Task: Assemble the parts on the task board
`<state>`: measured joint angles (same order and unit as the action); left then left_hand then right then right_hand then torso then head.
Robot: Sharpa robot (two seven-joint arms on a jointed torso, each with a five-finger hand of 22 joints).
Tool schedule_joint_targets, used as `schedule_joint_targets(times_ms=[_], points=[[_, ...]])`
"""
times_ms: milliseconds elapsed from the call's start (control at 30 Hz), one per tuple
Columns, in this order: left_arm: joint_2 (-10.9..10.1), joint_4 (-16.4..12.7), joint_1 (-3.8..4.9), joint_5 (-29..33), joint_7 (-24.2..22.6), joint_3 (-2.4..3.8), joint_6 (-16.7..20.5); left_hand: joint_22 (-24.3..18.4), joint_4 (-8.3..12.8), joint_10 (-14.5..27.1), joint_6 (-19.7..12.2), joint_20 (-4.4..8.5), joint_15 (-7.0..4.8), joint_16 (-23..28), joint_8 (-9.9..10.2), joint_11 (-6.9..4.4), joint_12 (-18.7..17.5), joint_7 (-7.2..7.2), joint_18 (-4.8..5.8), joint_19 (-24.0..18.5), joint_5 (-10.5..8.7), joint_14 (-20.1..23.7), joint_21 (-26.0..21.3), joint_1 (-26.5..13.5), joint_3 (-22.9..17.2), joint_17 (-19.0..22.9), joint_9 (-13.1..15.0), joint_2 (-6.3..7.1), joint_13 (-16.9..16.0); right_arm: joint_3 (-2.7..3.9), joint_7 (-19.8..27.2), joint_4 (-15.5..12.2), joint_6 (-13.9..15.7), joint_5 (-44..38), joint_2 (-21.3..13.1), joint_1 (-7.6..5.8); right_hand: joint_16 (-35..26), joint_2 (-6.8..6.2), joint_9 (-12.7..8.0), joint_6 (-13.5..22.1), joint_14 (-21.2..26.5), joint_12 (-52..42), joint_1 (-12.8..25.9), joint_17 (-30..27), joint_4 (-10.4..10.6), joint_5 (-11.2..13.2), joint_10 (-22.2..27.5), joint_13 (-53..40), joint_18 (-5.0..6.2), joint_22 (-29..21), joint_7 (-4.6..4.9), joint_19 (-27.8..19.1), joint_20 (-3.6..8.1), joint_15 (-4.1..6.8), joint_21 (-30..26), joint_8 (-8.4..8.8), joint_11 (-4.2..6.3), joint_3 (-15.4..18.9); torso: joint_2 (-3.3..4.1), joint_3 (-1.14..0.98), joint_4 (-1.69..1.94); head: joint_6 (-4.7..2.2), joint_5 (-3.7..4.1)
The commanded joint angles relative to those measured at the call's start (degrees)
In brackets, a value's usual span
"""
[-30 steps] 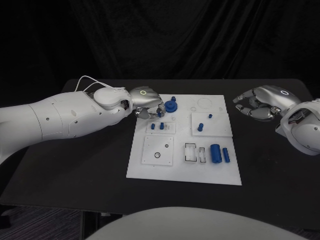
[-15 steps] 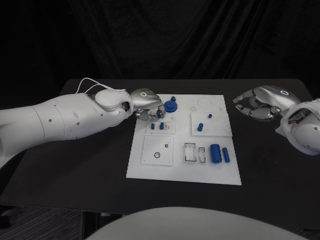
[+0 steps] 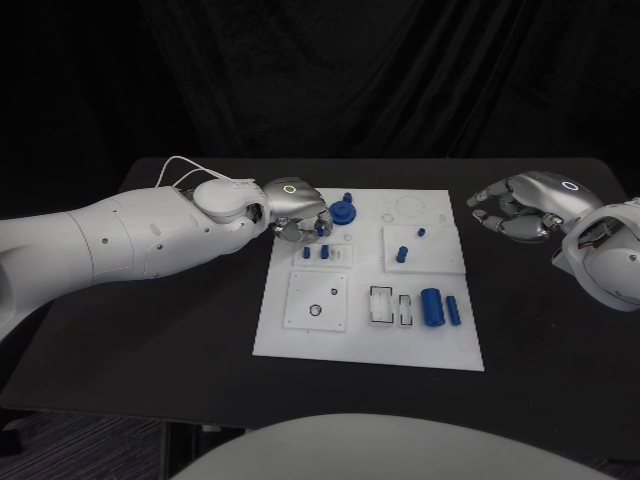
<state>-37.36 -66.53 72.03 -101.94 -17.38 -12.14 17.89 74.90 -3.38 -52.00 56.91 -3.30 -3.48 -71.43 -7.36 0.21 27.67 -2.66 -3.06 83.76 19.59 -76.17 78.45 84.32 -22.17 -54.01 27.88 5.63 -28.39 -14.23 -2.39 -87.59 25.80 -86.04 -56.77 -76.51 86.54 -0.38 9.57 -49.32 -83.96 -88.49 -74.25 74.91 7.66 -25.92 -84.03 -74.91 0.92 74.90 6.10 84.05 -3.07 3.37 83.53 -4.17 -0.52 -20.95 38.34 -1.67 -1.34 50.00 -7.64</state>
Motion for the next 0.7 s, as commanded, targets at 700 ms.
schedule_joint_targets(times_ms=[700], points=[[0.87, 1.02, -0.3, -0.12, 0.38, -0.01, -1.99, 11.28, 0.21, 0.03, -3.84, -0.28, 0.93, 1.17, 3.4, 1.05, -3.22, 1.85, 0.16, -0.48, -2.43, 1.21, -1.1, -0.6, -1.15, 1.83, -1.67, 0.75, 1.92, 0.04, -1.04, -0.02, -0.33, -0.1, -0.1, 0.14, -0.36, 0.15, -0.08, -0.38, -4.68, 0.36, 0.6, 9.61, 0.05, -0.25, -3.9, -13.04, 0.86, 12.73, 0.07, 2.53, 0.05, -0.06, -0.4, 0.16, 0.11, -0.38, 0.0, 0.01, 0.05, 0.0, -0.02]])
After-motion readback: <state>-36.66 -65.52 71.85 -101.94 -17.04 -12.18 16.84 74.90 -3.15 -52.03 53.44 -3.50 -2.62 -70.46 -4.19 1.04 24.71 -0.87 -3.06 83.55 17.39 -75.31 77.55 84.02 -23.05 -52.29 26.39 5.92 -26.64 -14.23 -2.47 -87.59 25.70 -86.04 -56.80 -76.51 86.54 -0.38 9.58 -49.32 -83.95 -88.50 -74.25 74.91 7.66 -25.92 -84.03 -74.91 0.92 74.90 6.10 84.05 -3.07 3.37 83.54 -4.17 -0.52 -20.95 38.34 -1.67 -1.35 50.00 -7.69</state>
